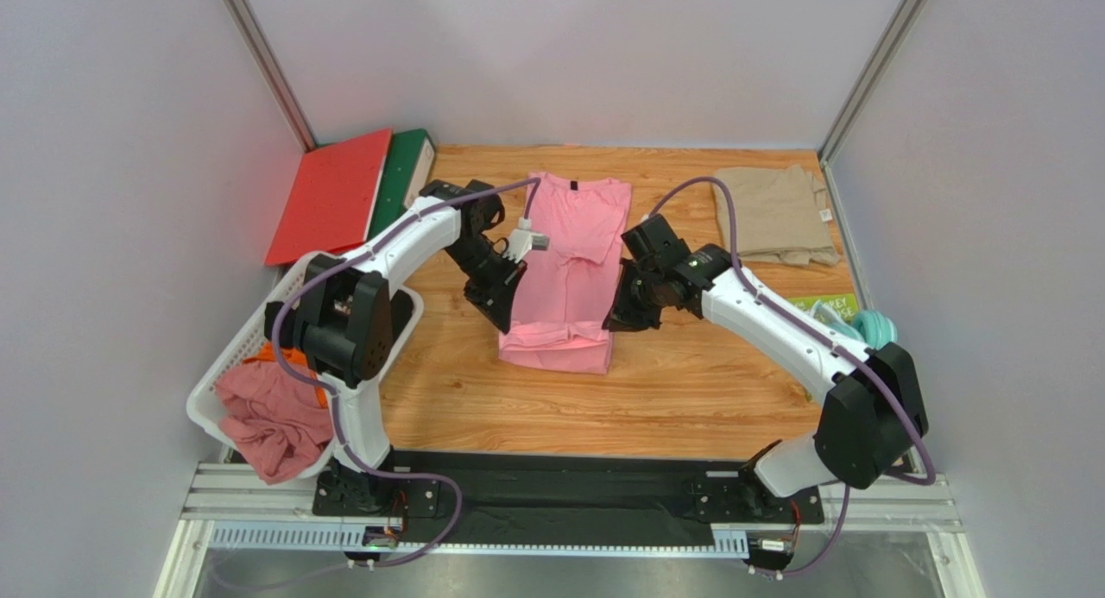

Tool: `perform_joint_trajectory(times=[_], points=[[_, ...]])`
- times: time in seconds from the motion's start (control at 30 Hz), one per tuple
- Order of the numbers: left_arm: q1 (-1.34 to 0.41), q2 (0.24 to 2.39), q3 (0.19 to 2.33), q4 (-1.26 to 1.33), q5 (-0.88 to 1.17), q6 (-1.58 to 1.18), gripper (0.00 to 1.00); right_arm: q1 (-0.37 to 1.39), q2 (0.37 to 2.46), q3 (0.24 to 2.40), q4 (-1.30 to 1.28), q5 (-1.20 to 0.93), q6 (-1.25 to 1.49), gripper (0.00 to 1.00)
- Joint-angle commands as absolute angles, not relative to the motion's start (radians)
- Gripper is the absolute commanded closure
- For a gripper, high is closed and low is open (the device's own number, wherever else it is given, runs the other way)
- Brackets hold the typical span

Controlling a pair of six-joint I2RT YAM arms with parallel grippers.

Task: Fold and stack the t-shirts
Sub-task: Fold the folded rectangular tshirt in 1/3 of the way

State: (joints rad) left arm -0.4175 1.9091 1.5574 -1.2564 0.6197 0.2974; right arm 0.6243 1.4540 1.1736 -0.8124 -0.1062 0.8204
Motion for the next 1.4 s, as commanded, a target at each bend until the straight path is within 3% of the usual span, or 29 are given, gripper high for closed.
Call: perform_joint_trajectory(times=[0.0, 0.3, 1.13, 1.23, 1.37], points=[[-0.417, 1.930, 1.658, -1.259, 0.646, 0.276, 1.00, 0.611, 1.508, 1.232, -0.795, -0.138, 0.773, 0.98], [-0.417, 2.052, 1.827, -1.290, 0.641, 0.244, 1.00, 0.557, 1.618, 1.330, -0.784, -0.166, 0.735, 0.98], [-0.334, 2.292, 1.988, -1.281, 0.566, 0.227, 1.00, 0.407, 1.991, 1.540, -0.749, -0.294, 0.643, 1.00], [-0.324, 2.324, 2.014, -1.282, 0.568, 0.222, 0.98, 0.394, 2.037, 1.574, -0.755, -0.304, 0.637, 0.93], [-0.322, 2.355, 2.068, -1.299, 0.566, 0.219, 0.85, 0.388, 2.071, 1.595, -0.755, -0.307, 0.637, 0.82]])
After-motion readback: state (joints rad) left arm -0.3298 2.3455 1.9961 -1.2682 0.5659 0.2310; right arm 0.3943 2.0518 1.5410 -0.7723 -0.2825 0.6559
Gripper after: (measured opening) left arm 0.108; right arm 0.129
